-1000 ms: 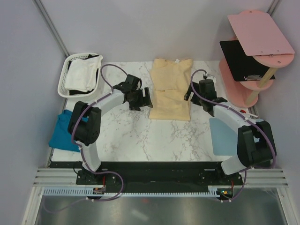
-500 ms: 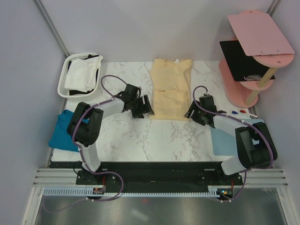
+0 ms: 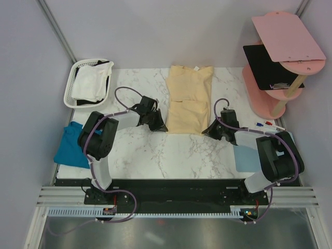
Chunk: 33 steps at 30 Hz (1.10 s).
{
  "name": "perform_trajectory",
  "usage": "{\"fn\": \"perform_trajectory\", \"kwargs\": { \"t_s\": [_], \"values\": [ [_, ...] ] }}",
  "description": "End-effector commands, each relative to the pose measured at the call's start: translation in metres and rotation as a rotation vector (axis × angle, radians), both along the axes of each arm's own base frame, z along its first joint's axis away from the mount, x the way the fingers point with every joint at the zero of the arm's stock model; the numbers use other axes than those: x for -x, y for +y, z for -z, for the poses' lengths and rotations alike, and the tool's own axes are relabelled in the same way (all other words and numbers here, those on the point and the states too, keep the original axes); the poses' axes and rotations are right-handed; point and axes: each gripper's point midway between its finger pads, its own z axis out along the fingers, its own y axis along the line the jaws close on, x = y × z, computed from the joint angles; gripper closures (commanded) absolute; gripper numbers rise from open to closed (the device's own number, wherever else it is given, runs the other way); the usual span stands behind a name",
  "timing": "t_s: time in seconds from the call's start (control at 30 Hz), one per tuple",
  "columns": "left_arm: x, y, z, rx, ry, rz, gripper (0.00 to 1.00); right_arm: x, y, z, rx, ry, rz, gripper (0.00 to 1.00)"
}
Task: Fold and stack the t-shirts
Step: Fold the tshirt
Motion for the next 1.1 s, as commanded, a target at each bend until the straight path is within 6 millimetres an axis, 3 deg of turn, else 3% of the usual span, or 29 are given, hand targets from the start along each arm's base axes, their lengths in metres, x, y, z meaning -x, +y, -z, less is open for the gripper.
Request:
{"fn": "perform_trajectory", "kwargs": {
  "t_s": [0.0, 0.03, 0.23, 0.27, 0.37, 0.47, 0.63, 0.67, 0.73, 0.77, 0.8, 0.83, 0.87, 0.9, 0.93, 0.97, 1.0, 1.03, 1.07],
  "values": [
    [0.026, 0.003, -0.015, 0.001, -0.018, 0.007, 0.98, 0.015, 0.006, -0.015, -0.029, -0.022, -0.060, 1.00],
    [0.032, 0.001, -0.025, 0.008, -0.040, 0.016, 0.98, 0.019, 0.006, -0.015, -0.025, -0.018, -0.071, 1.00],
    [0.083, -0.004, -0.023, -0.020, -0.005, 0.057, 0.98, 0.061, 0.002, -0.016, -0.021, 0.015, -0.134, 1.00],
    [0.085, -0.004, -0.029, -0.020, -0.016, 0.049, 0.98, 0.073, 0.001, -0.011, -0.020, 0.040, -0.144, 1.00],
    [0.096, 0.000, -0.032, -0.031, -0.002, 0.039, 0.98, 0.083, 0.002, -0.021, -0.032, 0.018, -0.164, 1.00],
    [0.093, 0.008, -0.049, -0.056, -0.035, 0.014, 0.98, 0.075, 0.000, -0.042, -0.016, -0.044, -0.166, 1.00],
    [0.068, 0.006, -0.096, -0.060, -0.119, -0.010, 0.98, 0.042, 0.004, -0.086, 0.010, -0.157, -0.179, 1.00],
    [0.062, 0.007, -0.102, -0.066, -0.137, -0.014, 0.98, 0.028, 0.005, -0.104, 0.018, -0.199, -0.171, 1.00],
    [0.047, 0.005, -0.122, -0.063, -0.169, -0.028, 0.98, 0.014, 0.005, -0.112, 0.041, -0.219, -0.174, 1.00],
    [0.041, 0.005, -0.127, -0.067, -0.182, -0.028, 0.98, 0.001, 0.007, -0.130, 0.047, -0.259, -0.172, 1.00],
    [0.029, 0.005, -0.140, -0.056, -0.204, -0.041, 0.98, -0.008, 0.005, -0.130, 0.070, -0.261, -0.168, 1.00],
    [0.022, 0.006, -0.145, -0.052, -0.213, -0.046, 0.98, -0.021, 0.006, -0.147, 0.077, -0.301, -0.163, 1.00],
    [0.016, 0.005, -0.143, -0.057, -0.203, -0.040, 0.98, -0.029, 0.005, -0.152, 0.084, -0.314, -0.159, 1.00],
    [0.002, 0.005, -0.158, -0.038, -0.233, -0.050, 0.98, -0.038, 0.005, -0.149, 0.098, -0.306, -0.157, 1.00],
    [-0.004, 0.005, -0.161, -0.036, -0.238, -0.048, 0.98, -0.051, 0.006, -0.164, 0.109, -0.343, -0.155, 1.00],
    [-0.012, 0.006, -0.155, -0.051, -0.227, -0.045, 0.98, -0.059, 0.006, -0.167, 0.116, -0.352, -0.152, 1.00],
    [-0.026, 0.006, -0.169, -0.033, -0.255, -0.053, 0.98, -0.069, 0.005, -0.161, 0.131, -0.336, -0.146, 1.00],
    [-0.032, 0.006, -0.168, -0.036, -0.249, -0.049, 0.98, -0.083, 0.006, -0.175, 0.137, -0.375, -0.145, 1.00],
    [-0.045, 0.002, -0.171, -0.036, -0.261, -0.042, 0.98, -0.093, 0.006, -0.166, 0.147, -0.354, -0.144, 1.00]
  ]
}}
